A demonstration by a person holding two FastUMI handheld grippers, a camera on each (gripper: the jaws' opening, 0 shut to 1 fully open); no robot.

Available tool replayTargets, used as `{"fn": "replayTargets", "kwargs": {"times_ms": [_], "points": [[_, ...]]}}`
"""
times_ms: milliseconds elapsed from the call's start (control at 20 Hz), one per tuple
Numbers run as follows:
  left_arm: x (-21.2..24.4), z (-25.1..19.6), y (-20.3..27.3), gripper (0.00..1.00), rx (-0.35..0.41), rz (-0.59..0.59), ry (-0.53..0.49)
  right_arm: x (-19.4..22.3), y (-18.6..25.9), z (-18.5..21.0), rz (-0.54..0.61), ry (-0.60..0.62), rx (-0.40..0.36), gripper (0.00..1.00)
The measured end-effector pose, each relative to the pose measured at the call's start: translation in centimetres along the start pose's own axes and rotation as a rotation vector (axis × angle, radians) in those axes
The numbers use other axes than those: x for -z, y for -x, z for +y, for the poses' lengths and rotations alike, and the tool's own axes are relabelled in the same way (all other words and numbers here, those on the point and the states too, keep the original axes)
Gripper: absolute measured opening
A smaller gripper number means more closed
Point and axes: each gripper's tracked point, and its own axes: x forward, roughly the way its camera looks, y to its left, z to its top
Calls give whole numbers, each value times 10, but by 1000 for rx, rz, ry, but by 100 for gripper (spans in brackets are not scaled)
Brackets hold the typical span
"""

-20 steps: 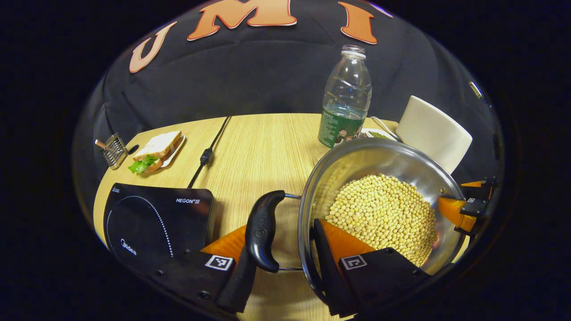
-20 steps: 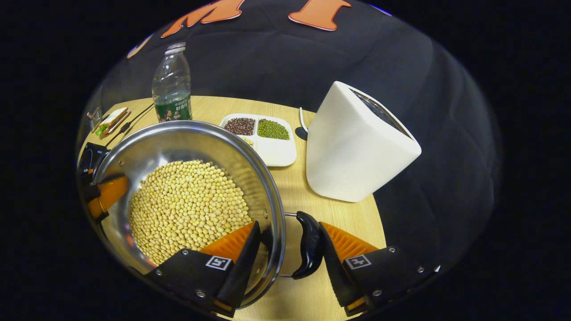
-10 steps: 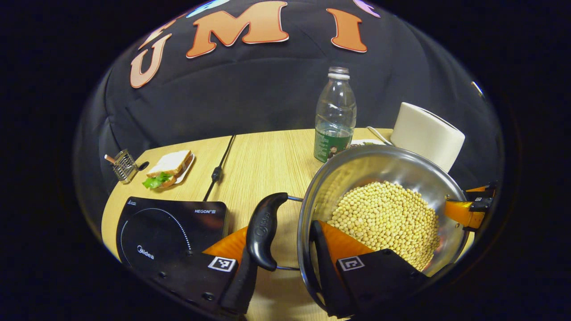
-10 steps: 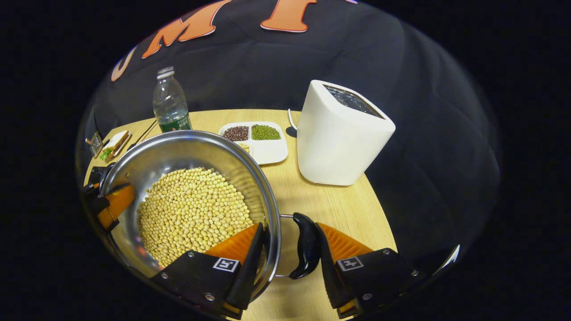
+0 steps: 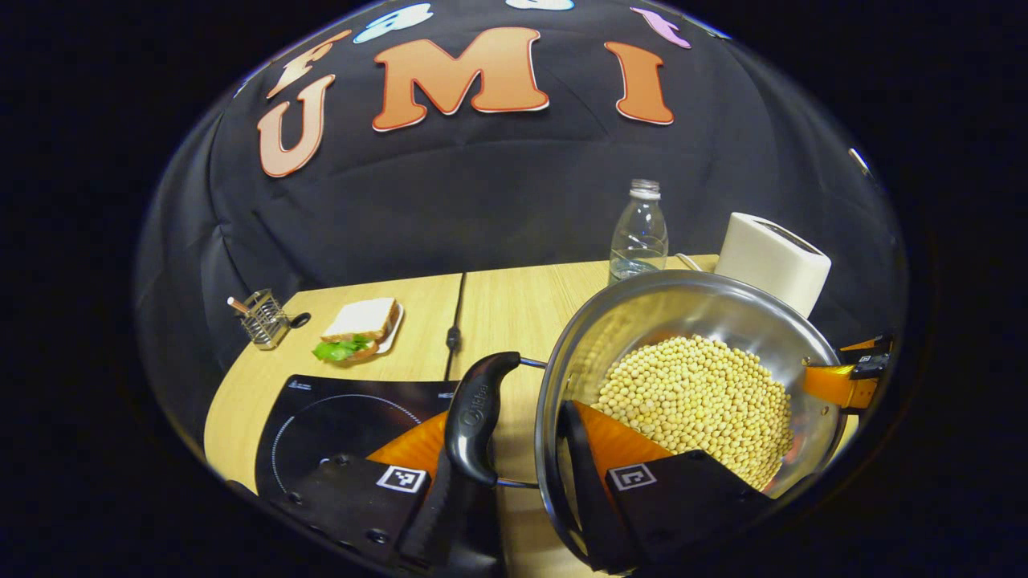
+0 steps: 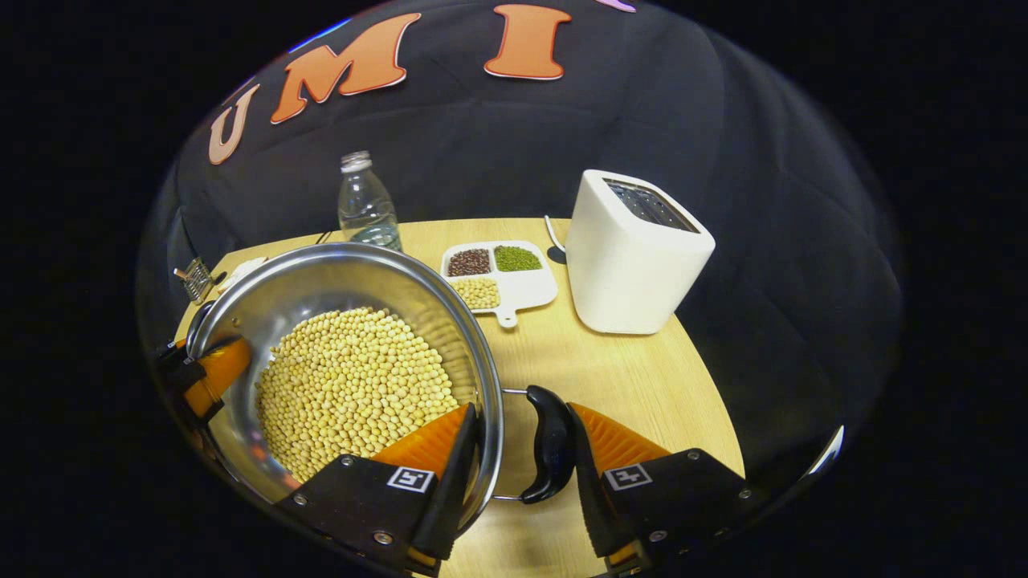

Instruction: First push the handle of the pot to place it horizontally, then grasp the pot with both hands and set it on the induction cooktop.

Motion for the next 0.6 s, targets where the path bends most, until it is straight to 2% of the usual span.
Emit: {"fn": "replayTargets", "kwargs": {"times_ms": [100, 250, 300, 600], "points": [[-6, 15, 12, 71, -11, -10, 11, -7, 12, 14, -15, 8, -8, 63], [-13, 42, 29, 68, -34, -38, 25, -14, 25, 31, -44, 23, -23, 63], [-14, 52, 34, 71, -43, -43, 32, -16, 30, 38, -49, 32, -30, 62], [-14, 114, 61, 65, -109, -68, 49, -27, 28, 92, -69, 68, -74, 63]]}}
